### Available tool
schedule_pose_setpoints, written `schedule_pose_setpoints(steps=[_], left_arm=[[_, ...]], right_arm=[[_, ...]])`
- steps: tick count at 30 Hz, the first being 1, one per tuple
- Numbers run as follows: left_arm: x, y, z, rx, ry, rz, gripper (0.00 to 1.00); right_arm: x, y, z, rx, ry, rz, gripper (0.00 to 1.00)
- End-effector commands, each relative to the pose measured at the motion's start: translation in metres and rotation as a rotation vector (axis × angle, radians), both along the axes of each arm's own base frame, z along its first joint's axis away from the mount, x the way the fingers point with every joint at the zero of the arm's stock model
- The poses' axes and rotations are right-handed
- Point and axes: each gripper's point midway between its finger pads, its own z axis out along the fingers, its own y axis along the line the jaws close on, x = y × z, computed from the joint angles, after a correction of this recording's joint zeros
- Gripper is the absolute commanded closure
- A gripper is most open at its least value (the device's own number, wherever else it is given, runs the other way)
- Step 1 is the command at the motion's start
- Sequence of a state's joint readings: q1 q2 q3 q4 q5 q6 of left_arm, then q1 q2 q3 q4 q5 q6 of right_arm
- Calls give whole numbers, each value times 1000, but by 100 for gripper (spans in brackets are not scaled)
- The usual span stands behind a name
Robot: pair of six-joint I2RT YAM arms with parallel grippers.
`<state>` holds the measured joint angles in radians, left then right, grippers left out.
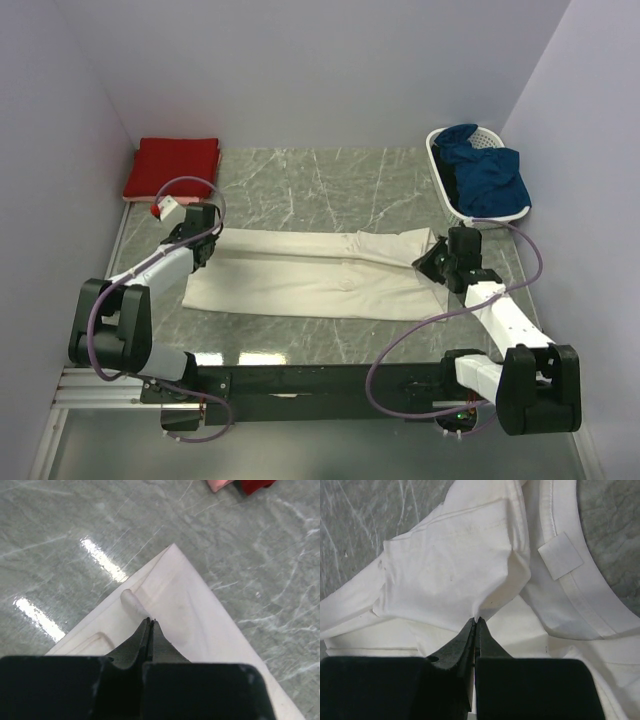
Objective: Fold and stack the t-shirts
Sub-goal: Fold the tshirt
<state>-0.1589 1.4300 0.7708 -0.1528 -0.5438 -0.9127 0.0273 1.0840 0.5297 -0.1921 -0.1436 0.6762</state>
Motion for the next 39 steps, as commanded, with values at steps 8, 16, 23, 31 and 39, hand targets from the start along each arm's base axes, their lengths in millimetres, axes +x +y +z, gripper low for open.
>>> schedule_pose_setpoints(steps=[8, 16, 23, 31, 39], left_arm=[[-11, 0, -2, -33, -50, 14, 81], [-16, 8, 26, -37, -120, 56, 61], [-2, -19, 25, -92, -113, -32, 63], [34, -132, 46, -173, -153, -427, 58], [54, -276, 57, -230, -171, -878, 45]], right_arm=[[-12, 1, -10, 10, -1, 22, 80], [-2, 5, 30, 1, -89, 63, 46], [44, 2, 45, -28, -83, 45, 46], [93, -11, 27, -104, 20, 36, 45], [97, -19, -1, -113, 80, 12, 45]])
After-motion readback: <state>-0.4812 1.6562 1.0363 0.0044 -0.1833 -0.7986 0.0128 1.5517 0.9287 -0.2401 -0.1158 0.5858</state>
